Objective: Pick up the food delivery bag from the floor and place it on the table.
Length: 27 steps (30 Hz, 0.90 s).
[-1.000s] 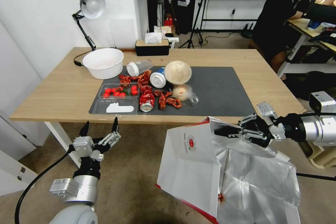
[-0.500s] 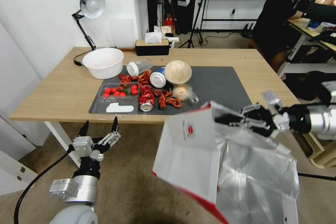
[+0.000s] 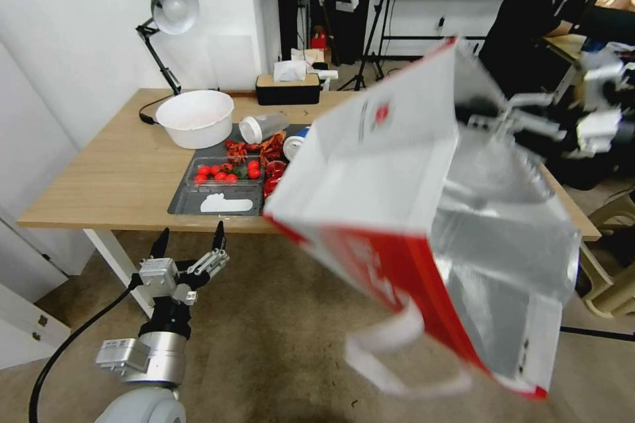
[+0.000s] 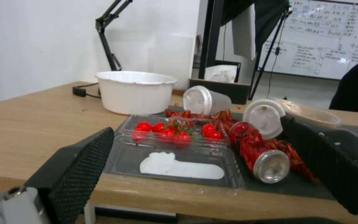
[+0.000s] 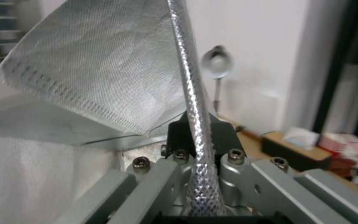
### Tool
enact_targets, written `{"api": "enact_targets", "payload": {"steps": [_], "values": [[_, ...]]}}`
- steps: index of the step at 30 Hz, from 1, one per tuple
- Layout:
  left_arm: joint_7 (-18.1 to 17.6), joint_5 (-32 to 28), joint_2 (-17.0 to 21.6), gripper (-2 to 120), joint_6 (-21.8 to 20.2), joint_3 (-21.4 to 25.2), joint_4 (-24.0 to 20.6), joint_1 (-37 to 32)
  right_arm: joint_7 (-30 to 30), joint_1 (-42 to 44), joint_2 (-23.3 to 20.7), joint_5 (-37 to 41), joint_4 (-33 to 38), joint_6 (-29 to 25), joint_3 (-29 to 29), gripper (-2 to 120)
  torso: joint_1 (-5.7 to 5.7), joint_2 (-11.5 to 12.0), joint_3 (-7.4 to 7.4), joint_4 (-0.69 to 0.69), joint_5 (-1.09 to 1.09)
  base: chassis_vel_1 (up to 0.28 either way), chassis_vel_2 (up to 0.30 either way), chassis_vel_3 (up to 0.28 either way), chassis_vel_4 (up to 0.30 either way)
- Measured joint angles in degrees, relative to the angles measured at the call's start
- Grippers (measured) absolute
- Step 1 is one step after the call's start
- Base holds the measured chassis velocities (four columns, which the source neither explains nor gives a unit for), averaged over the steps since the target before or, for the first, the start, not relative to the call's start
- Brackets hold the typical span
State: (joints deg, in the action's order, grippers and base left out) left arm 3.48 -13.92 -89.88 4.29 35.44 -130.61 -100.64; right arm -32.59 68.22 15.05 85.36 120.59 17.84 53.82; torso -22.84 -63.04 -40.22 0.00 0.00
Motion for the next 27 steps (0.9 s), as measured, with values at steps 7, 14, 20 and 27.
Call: {"api": "enact_targets", "payload": {"steps": [7,14,20,27], "values": [[0.0,0.1,0.0,100,0.2,0.1,0.1,-0.1,15.1,-3.1,2.7,1.4,1.6,-0.7,-1.4,0,0.02,0.0,0.02,0.00,-0.01,0.000,0.000,0.000,0.000],[0.1,0.3,-0.2,100,0.2,0.1,0.2,0.0,25.3,-3.7,4.9,1.2,3.5,-1.4,-3.7,0,0.03,0.1,0.04,-0.01,0.00,0.000,0.000,0.000,0.000],[0.2,0.4,-0.3,100,0.2,0.1,0.3,0.0,32.5,-4.1,7.2,0.9,4.9,-1.5,-5.5,0,0.04,0.1,0.04,0.00,0.00,0.000,0.000,0.000,0.000],[0.2,0.6,-0.4,100,0.2,0.1,0.7,0.1,37.0,-3.2,10.8,1.7,4.8,-0.2,-3.7,0,0.04,0.1,0.05,0.00,0.00,0.000,0.000,0.000,0.000]]}}
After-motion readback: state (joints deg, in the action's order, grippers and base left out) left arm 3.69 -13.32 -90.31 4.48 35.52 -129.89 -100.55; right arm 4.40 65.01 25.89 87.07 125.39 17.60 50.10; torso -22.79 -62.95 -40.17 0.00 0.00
